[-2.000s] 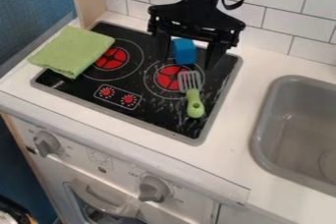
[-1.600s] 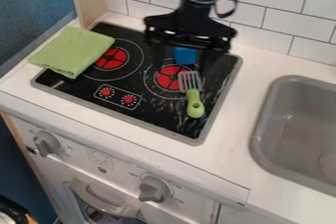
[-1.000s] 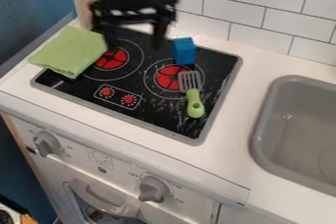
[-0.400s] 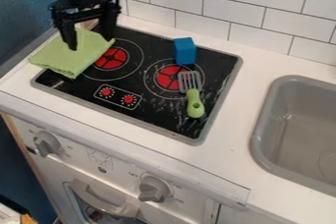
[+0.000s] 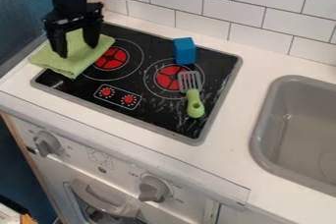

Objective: Moves green piece of clothing to the right side the burner

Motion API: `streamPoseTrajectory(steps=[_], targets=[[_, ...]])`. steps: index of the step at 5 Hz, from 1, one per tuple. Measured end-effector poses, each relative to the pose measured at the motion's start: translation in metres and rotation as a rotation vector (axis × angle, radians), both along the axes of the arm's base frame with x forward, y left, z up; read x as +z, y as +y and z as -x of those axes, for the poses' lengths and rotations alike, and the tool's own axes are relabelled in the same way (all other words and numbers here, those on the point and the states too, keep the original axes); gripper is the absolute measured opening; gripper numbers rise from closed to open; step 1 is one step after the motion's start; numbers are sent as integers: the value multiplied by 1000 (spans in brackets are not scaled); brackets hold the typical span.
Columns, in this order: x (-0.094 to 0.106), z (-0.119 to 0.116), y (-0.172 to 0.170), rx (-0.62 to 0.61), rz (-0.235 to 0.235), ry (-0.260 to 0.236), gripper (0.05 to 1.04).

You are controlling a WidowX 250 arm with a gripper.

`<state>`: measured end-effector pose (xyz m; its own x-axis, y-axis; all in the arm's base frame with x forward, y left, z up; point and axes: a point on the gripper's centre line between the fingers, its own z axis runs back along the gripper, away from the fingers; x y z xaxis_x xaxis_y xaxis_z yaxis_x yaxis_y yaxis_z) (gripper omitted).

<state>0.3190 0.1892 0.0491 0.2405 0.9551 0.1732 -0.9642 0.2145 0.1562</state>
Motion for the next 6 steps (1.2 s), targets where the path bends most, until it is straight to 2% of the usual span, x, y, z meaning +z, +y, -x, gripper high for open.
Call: streamPoseTrajectory(steps=[1,3,5,6], targets=[[-8,4,12,57,-6,1,999],[-15,0,9,65,7,-51,1001],[-19,-4,-26,-47,35,-97,999],[-21,-11,-59,-160,79,-121,998]])
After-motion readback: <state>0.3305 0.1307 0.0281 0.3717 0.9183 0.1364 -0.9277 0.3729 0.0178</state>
